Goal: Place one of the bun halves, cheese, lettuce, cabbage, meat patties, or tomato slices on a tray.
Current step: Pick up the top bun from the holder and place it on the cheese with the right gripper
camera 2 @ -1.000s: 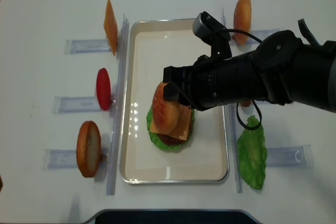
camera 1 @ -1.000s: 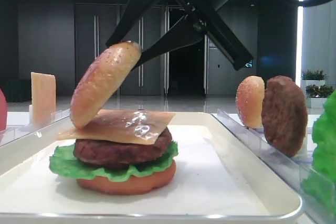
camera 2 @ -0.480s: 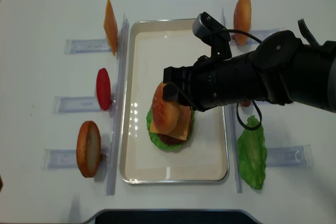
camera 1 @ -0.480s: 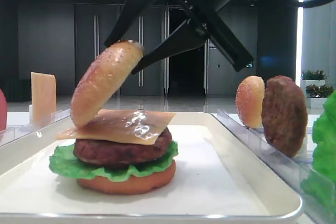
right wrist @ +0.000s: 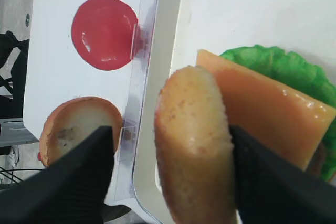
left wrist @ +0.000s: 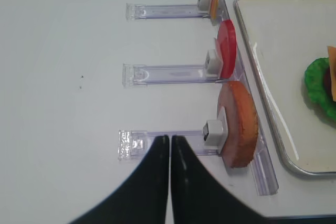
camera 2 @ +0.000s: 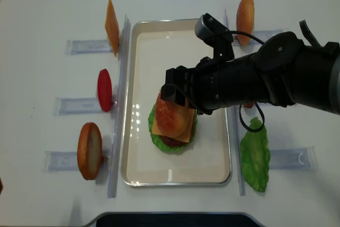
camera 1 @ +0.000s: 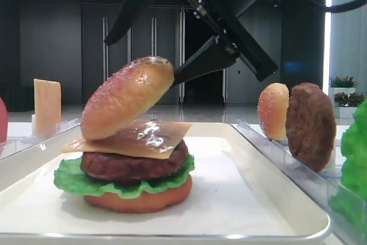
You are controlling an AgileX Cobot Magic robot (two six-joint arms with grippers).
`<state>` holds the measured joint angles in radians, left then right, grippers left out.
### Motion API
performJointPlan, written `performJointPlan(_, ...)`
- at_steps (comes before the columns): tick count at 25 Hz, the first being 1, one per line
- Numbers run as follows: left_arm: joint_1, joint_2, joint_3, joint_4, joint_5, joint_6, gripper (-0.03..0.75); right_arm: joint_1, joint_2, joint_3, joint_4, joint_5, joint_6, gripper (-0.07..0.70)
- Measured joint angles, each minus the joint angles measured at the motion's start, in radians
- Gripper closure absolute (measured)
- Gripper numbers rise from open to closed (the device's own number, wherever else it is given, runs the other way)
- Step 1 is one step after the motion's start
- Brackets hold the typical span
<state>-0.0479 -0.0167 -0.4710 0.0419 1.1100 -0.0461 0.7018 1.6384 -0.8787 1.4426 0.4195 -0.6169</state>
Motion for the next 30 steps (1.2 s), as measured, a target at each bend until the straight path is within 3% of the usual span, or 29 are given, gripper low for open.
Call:
performJointPlan(10,0.000,0.000,0.000,0.000,0.000,0.000,0.715,0.000,-0.002,0.000,-0.054,-0.032,0.007,0.111)
performJointPlan(30,0.000,0.000,0.000,0.000,0.000,0.000,0.715,0.000,-0.002,0.000,-0.209,-0.056,0.046,0.107)
